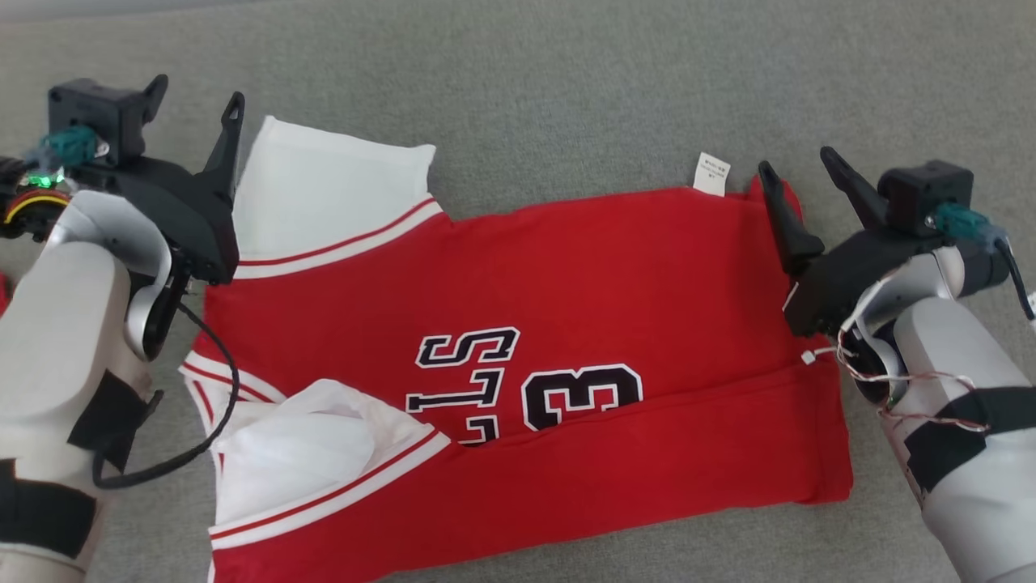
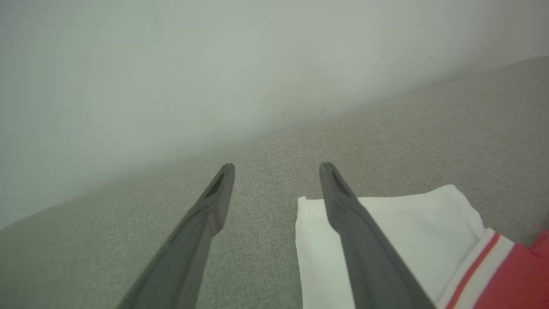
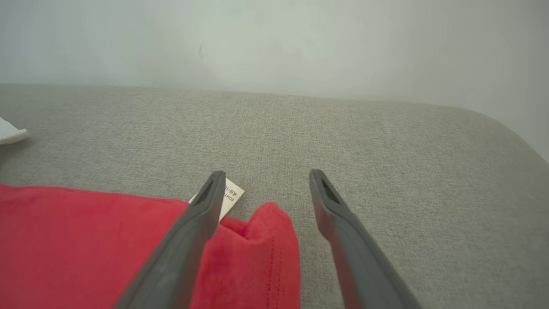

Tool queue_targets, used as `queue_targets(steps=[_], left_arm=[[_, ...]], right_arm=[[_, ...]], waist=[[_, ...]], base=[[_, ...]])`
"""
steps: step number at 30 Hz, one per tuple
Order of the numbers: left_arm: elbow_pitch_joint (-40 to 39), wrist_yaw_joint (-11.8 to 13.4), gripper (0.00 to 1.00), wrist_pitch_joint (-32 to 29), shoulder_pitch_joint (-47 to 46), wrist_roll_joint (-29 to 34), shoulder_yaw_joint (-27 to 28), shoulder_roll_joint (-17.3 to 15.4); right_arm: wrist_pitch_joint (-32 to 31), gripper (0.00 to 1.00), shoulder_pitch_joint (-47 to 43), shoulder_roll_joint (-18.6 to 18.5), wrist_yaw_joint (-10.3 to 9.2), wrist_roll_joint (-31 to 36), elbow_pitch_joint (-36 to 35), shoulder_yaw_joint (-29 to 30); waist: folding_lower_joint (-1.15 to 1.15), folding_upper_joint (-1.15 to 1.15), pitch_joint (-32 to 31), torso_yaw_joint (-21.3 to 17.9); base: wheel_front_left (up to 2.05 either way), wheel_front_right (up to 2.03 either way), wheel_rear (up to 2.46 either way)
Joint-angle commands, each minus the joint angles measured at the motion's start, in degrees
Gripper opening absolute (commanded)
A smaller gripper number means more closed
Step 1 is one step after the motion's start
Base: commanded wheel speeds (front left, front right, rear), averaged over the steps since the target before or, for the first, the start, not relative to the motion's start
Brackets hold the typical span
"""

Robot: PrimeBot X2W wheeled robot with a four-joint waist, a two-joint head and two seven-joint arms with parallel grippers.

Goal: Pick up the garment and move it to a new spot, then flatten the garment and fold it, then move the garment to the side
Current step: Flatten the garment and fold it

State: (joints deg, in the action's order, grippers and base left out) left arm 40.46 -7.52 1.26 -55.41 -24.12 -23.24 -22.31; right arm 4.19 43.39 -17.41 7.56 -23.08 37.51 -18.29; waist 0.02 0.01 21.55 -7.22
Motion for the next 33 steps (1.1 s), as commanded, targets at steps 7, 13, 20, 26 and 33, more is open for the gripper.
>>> queue_targets(steps=[7, 13, 20, 26, 33], left_arm=[[6.81, 0.12, 1.0, -3.82, -5.34, -8.45, -7.0, -1.76], [10.53, 0.12, 1.0, -5.74, -8.65, -12.91, -10.97, -2.8], [13.63, 0.11, 1.0, -7.18, -11.17, -17.08, -14.39, -2.85], [13.59, 0.07, 1.0, -10.33, -11.35, -21.03, -17.4, -2.22], [15.04, 0.12, 0.0, -9.65, -12.21, -23.72, -20.74, -3.5]], right_arm=[[-2.66, 1.0, 5.74, 0.13, -0.13, -1.75, 3.81, -3.77], [-4.41, 1.0, 8.72, 0.75, -0.13, -3.7, 6.28, -6.93], [-6.14, 1.0, 11.02, 1.39, -0.13, -5.67, 8.63, -10.49], [-7.86, 0.92, 11.87, 1.12, -0.13, -6.93, 10.02, -12.74], [-6.66, 0.0, 13.45, 0.45, -0.13, -8.86, 9.96, -14.54]], waist=[[-0.02, -0.01, 4.24, -2.36], [-0.02, -0.01, 6.05, -3.1], [-0.02, -0.01, 7.25, -4.23], [-0.02, -0.01, 7.74, -4.43], [-0.02, -0.01, 6.93, -3.99]], base=[[0.0, 0.0, 0.0], [0.0, 0.0, 0.0], [0.0, 0.0, 0.0], [0.0, 0.0, 0.0], [0.0, 0.0, 0.0]])
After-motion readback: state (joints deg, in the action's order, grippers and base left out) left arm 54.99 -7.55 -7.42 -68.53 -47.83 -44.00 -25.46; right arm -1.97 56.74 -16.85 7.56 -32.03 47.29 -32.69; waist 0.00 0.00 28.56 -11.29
